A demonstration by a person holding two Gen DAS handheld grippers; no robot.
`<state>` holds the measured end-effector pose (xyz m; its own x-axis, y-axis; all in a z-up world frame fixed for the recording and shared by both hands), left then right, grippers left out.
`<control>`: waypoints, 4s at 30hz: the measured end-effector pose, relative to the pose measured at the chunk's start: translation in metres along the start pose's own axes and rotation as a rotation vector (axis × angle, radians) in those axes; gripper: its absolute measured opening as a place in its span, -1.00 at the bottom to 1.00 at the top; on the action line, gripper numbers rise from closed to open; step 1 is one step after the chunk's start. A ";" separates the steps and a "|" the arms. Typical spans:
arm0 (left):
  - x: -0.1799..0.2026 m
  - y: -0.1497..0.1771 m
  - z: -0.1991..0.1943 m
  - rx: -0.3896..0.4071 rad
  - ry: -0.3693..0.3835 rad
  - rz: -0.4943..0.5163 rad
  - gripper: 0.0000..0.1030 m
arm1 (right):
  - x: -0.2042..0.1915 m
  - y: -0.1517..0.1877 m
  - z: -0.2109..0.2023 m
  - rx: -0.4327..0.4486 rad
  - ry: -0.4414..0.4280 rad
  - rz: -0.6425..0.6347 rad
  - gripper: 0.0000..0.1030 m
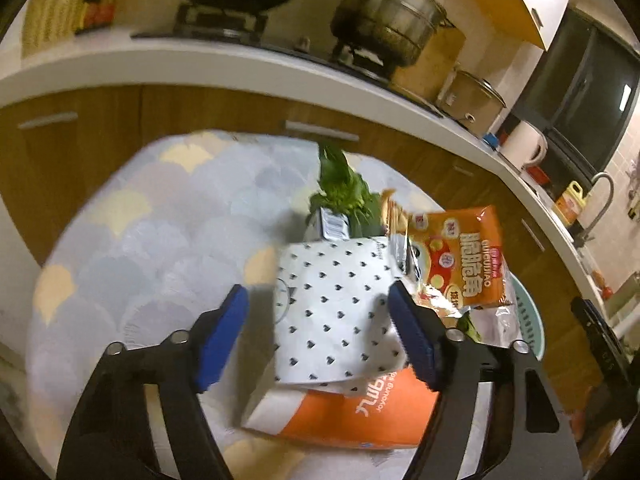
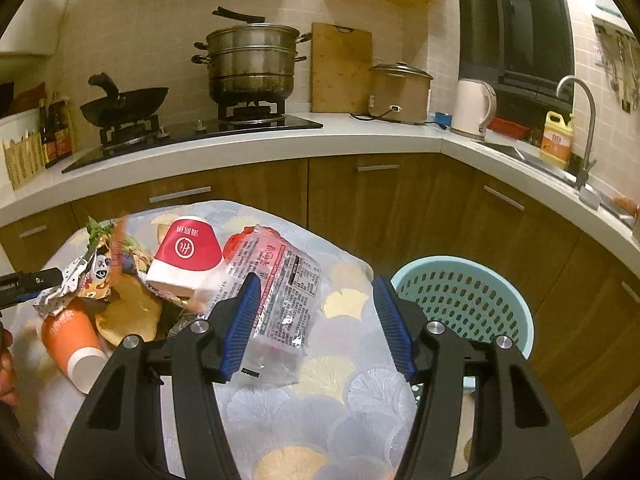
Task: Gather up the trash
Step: 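Grasp the white napkin with black triangles using the left tool, then grasp the clear printed plastic bag with the right tool while the left tool lifts the napkin, then carry both items over the blue basket and open both tools to drop them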
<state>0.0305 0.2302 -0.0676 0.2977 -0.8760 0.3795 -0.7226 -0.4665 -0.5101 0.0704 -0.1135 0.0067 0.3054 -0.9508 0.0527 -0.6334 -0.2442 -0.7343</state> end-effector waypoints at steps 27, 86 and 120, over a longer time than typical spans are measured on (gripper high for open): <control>0.030 -0.002 -0.037 0.180 -0.080 0.084 -0.84 | -0.010 -0.004 0.053 -0.115 -0.183 0.012 0.58; 0.397 0.024 0.175 -0.070 0.181 0.506 -0.75 | 0.244 0.019 0.147 -0.329 0.010 0.284 -0.48; 0.296 0.017 0.080 0.115 0.003 0.388 0.14 | 0.147 -0.007 0.091 -0.185 -0.102 0.160 0.08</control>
<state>0.1558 -0.0471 -0.0256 0.0142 -0.9895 0.1439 -0.7065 -0.1118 -0.6988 0.1840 -0.2339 -0.0419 0.2549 -0.9582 -0.1299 -0.7960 -0.1317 -0.5908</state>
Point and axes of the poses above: each gripper's, at about its wrist camera, not at the fingertips, and z roughly the way its jaws point, x to its right, y to its underside, the point moved 7 cm from there along z, roughly the way its jaws point, and after that the axes turned 12 degrees about -x, right-handed, at the moved point
